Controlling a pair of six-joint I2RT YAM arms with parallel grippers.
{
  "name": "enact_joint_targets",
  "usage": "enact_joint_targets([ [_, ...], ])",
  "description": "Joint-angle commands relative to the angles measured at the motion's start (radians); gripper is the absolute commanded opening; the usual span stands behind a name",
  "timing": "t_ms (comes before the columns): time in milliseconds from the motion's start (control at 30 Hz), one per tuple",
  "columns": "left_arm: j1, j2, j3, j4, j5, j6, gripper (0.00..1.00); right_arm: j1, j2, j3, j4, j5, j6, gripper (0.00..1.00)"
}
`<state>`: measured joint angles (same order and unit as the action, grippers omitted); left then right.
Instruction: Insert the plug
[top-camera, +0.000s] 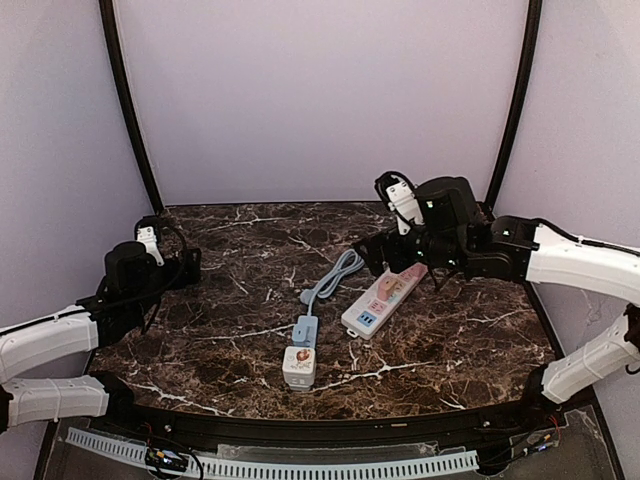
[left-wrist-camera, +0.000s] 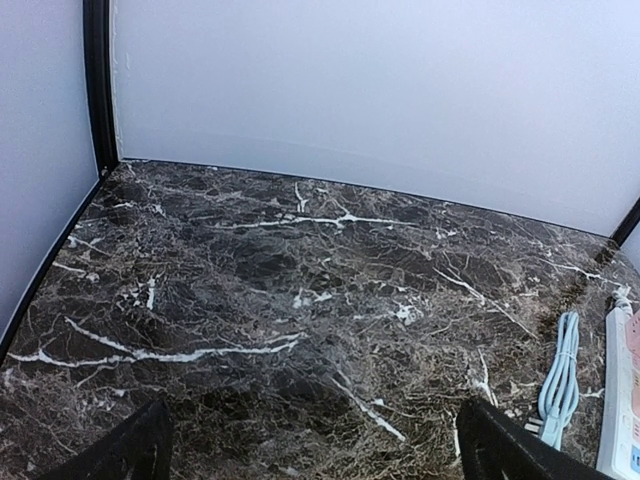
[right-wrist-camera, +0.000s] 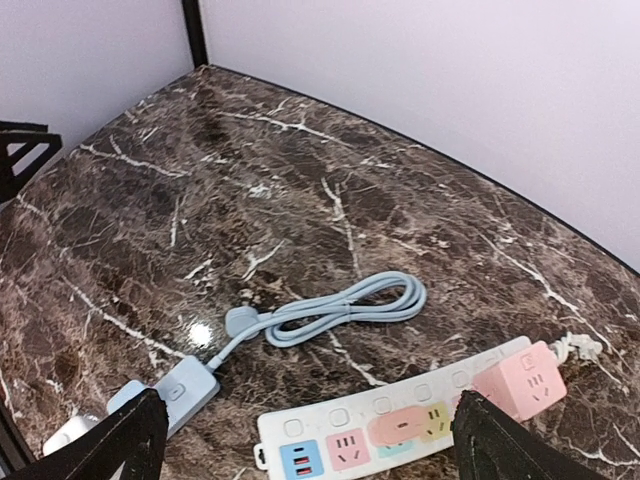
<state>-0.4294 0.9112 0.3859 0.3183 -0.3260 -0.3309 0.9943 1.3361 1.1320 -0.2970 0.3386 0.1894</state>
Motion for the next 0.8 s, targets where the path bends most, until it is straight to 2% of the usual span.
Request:
enact_joint_targets([
  [0, 0.006, 0.021, 0.051, -0.011, -0.063, 0.036, 0.99, -0.077, -0.101, -0.070, 0.089, 0.016, 0.009, 0.99],
  [100, 0.005, 0.035, 0.064, -0.002, -0.134, 0.074, 0.99, -0.141, -0.144, -0.113, 0.106, 0.034, 0.017, 0.99],
  [267, 0.007, 0.092, 0.073, 0.064, -0.352, 0.181, 0.99, -0.240, -0.214, -0.216, 0.190, 0.121, 0.032, 0.98],
  [467, 0.045, 0.250, 0.113, 0.198, -0.510, 0.290, 0.99, -0.378, -0.217, -0.282, 0.262, 0.157, 0.067, 0.99],
  [567, 0.096, 0.344, 0.114, 0.252, -0.518, 0.305, 0.99, -0.410, -0.199, -0.308, 0.289, 0.257, 0.099, 0.98],
  [767, 0.179, 0.423, 0.134, 0.277, -0.448, 0.334, 0.99, -0.439, -0.186, -0.431, 0.458, 0.319, -0.009, 0.99],
])
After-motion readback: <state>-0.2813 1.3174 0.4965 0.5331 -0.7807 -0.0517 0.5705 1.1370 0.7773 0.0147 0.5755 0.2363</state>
